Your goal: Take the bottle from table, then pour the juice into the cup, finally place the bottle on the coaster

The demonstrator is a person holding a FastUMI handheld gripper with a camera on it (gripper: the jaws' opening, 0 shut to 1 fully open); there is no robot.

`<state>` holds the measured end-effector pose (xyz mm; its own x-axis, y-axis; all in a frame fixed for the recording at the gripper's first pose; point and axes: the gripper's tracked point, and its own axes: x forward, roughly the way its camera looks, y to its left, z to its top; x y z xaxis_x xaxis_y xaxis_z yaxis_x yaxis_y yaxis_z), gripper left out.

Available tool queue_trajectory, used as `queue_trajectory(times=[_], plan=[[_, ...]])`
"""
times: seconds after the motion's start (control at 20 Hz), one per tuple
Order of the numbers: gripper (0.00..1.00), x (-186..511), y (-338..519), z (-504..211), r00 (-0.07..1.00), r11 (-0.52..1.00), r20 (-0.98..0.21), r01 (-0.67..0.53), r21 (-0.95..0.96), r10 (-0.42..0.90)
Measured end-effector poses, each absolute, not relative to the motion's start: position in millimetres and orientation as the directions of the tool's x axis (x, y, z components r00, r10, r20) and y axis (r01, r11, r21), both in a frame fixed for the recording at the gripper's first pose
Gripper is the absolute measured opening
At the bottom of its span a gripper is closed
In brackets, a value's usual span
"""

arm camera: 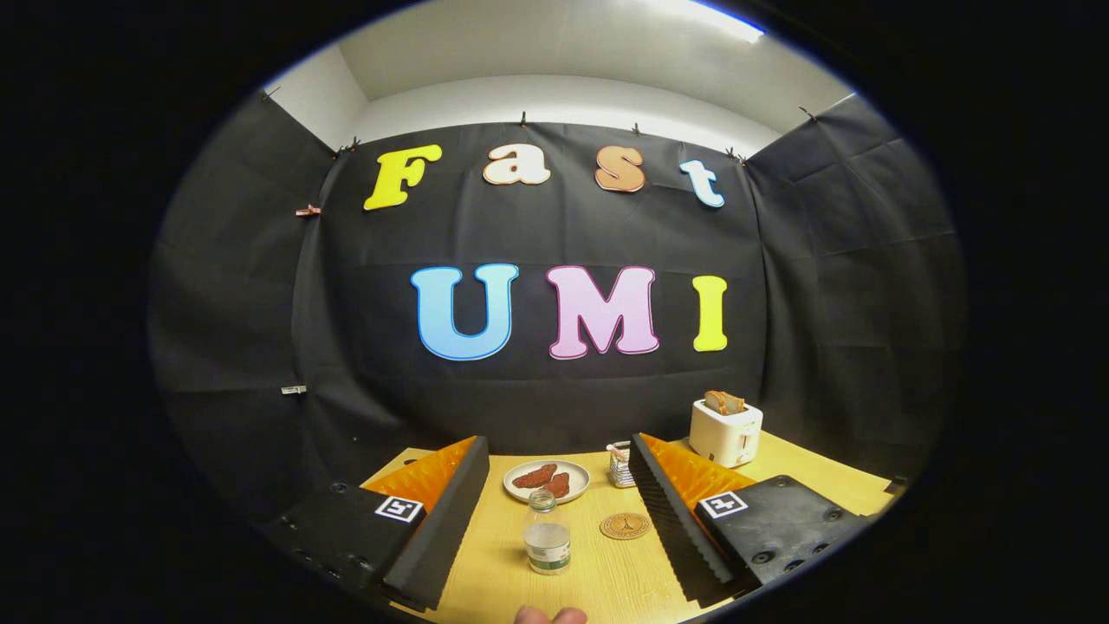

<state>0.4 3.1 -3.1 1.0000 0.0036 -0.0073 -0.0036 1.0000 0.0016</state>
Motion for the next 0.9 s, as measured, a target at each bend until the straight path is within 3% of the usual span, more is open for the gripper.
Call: queue_trajectory(times=[0.9], plan=[[0.99, 13.0, 2.0, -40.1, 1.0, 1.0, -0.025, 0.018, -0.011, -0.019]])
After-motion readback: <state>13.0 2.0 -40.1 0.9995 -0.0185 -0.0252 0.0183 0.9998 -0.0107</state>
